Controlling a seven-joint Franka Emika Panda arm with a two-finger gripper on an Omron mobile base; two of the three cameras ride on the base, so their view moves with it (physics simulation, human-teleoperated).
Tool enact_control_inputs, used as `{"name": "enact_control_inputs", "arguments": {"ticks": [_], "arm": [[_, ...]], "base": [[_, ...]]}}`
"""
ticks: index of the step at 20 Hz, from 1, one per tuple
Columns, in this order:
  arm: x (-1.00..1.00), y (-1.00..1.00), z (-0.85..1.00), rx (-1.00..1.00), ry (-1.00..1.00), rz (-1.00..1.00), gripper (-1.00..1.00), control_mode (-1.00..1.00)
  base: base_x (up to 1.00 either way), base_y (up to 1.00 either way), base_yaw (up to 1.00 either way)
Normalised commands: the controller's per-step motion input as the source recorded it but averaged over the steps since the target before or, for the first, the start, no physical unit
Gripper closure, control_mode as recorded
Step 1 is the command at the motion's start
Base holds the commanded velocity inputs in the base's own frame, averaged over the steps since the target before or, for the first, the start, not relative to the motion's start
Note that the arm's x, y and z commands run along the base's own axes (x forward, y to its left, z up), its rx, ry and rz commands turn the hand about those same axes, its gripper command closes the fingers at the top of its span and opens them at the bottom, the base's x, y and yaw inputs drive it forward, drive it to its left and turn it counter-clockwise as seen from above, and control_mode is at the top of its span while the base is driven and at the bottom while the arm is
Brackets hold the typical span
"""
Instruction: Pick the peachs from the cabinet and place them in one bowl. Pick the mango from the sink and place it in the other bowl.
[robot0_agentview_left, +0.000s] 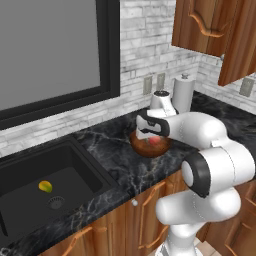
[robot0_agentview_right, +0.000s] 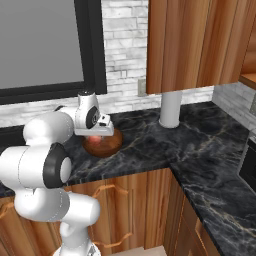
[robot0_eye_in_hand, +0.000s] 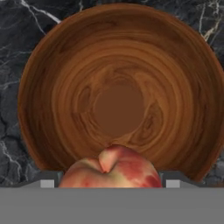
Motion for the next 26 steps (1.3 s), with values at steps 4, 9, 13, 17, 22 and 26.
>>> {"name": "enact_control_inputs", "arguments": {"ticks": [4,9,13,17,22,26], "arm": [[0.16,0.0,0.0,0.0,-0.02,0.0,1.0,-1.0],[0.13,0.0,-0.07,0.0,0.0,0.0,1.0,-1.0],[0.08,0.0,-0.13,0.0,0.0,0.0,1.0,-1.0],[0.06,0.0,-0.14,0.0,0.0,0.0,1.0,-1.0],[0.01,0.0,-0.16,0.0,0.0,0.0,1.0,-1.0],[0.0,0.0,-0.16,0.0,0.0,0.0,1.0,-1.0]], "base": [[0.0,0.0,0.0],[0.0,0.0,0.0],[0.0,0.0,0.0],[0.0,0.0,0.0],[0.0,0.0,0.0],[0.0,0.0,0.0]]}}
